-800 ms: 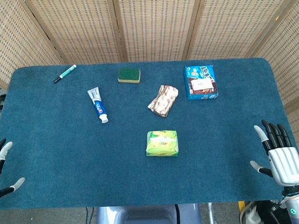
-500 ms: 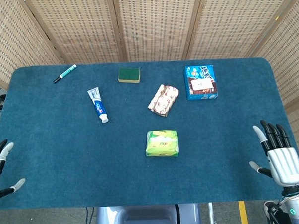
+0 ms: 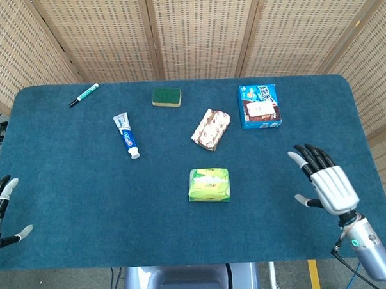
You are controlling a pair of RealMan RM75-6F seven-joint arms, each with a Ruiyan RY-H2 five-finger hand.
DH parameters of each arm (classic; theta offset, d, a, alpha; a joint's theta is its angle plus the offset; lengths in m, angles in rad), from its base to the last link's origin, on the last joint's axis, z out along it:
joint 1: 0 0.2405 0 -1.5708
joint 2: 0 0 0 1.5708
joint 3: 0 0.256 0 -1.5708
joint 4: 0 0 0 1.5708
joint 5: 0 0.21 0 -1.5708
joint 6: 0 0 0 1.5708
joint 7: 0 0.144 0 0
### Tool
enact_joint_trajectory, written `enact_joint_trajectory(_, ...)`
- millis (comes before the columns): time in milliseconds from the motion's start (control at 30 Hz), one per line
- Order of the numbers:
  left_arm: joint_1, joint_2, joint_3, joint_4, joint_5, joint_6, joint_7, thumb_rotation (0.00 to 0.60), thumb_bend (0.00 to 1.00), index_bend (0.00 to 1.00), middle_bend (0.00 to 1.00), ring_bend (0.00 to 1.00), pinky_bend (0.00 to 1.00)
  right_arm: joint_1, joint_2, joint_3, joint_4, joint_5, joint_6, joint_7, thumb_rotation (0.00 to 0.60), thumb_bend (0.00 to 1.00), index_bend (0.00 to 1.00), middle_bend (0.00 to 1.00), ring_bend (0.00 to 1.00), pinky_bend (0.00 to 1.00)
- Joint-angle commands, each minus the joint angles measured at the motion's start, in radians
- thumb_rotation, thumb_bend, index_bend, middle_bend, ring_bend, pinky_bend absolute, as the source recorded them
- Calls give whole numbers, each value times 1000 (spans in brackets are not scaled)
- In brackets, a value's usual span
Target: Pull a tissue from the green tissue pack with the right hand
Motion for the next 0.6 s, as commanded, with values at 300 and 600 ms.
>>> enact_joint_trajectory(300, -16, 12, -24, 8, -62, -44, -39, 600, 30, 0, 0, 0, 0, 292, -148, 103, 10, 336, -398, -159, 600, 358, 284, 315, 214, 263)
enact_joint_trajectory(600, -16, 26, -28, 12, -67, -45, -78, 600, 30, 0, 0, 0, 0, 379, -272, 110, 32, 518, -436, -283, 600, 363, 284, 320, 220, 327)
